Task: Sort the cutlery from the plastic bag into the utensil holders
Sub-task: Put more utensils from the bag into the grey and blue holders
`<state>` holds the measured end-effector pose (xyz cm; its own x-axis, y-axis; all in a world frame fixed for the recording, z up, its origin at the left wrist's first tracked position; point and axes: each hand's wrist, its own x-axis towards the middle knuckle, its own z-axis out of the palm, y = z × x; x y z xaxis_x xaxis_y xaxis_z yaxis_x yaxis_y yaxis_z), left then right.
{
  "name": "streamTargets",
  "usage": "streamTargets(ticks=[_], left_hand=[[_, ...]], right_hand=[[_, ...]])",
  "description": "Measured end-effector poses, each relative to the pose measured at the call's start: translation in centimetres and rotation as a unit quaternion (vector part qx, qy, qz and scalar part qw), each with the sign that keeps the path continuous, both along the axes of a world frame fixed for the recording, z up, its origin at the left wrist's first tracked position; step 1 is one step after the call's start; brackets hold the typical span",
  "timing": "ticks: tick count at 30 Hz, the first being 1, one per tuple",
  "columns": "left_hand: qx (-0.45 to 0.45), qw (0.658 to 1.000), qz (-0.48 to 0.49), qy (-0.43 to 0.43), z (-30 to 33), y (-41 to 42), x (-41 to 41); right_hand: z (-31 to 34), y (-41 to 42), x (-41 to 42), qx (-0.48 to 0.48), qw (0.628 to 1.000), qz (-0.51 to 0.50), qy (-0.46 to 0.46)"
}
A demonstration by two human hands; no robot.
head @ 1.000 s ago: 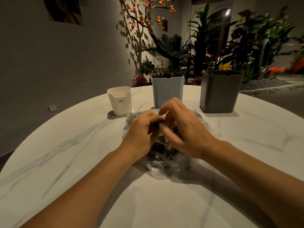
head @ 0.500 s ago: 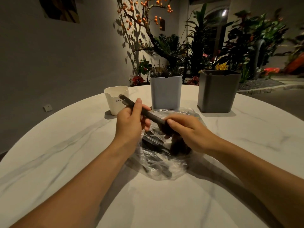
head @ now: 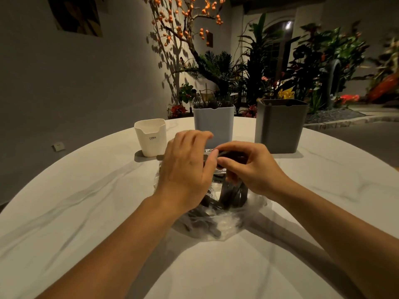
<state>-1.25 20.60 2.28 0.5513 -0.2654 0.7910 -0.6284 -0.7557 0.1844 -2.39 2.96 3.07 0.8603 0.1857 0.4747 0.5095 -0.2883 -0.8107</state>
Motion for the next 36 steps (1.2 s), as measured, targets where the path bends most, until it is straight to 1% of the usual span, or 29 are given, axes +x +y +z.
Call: streamTargets(ticks=[3, 4, 6, 8, 12, 15, 20, 23, 25, 28, 32, 33, 34, 36], left_hand=[[0.020, 0.989, -0.036, 0.139, 0.5, 0.0, -0.1], [-0.004, 0.980, -0.059, 0.188, 0.8, -0.1, -0.1], [-0.075, 0.953, -0.106, 0.275, 1.5, -0.5, -0.2], [-0.124, 0.928, -0.133, 0.326, 2.2, -0.8, 0.0], [-0.192, 0.891, -0.166, 0.377, 3.2, -1.1, 0.4], [-0.241, 0.860, -0.193, 0.407, 3.9, -1.6, 0.5], [-0.292, 0.818, -0.234, 0.436, 5.0, -2.6, 0.6], [-0.313, 0.800, -0.255, 0.444, 5.6, -2.8, 1.4], [-0.318, 0.797, -0.265, 0.441, 6.2, -3.0, 2.3], [-0.315, 0.798, -0.263, 0.441, 7.2, -3.6, 3.6], [-0.322, 0.782, -0.272, 0.460, 8.9, -4.2, 5.2], [-0.320, 0.789, -0.261, 0.455, 9.4, -4.3, 5.5], [-0.307, 0.810, -0.238, 0.439, 10.0, -4.4, 6.0], [-0.269, 0.872, -0.166, 0.374, 10.9, -4.3, 7.3]], right_hand=[[1.2, -0.2, 0.0, 0.000, 1.000, 0.002, -0.019], [1.5, -0.2, 0.1, 0.014, 1.000, -0.004, -0.012], [1.9, -0.3, 0.5, 0.073, 0.997, 0.006, 0.020], [2.3, -0.4, 0.9, 0.107, 0.993, 0.021, 0.040], [3.5, -0.5, 1.6, 0.072, 0.997, -0.008, 0.019], [5.1, -0.9, 2.0, 0.094, 0.995, 0.011, 0.042], [7.2, -1.2, 2.9, 0.065, 0.997, 0.000, 0.048], [8.5, -1.3, 3.8, 0.061, 0.996, 0.007, 0.059], [9.3, -1.3, 4.4, 0.061, 0.997, 0.007, 0.052], [10.6, -1.3, 5.5, 0.034, 0.999, -0.020, 0.028], [12.1, -1.5, 6.8, 0.017, 0.999, -0.035, -0.010], [12.5, -1.6, 7.1, 0.003, 0.999, -0.038, -0.023], [12.9, -1.6, 7.6, -0.014, 0.998, -0.049, -0.040], [14.0, -1.7, 8.5, -0.037, 0.993, -0.080, -0.079]])
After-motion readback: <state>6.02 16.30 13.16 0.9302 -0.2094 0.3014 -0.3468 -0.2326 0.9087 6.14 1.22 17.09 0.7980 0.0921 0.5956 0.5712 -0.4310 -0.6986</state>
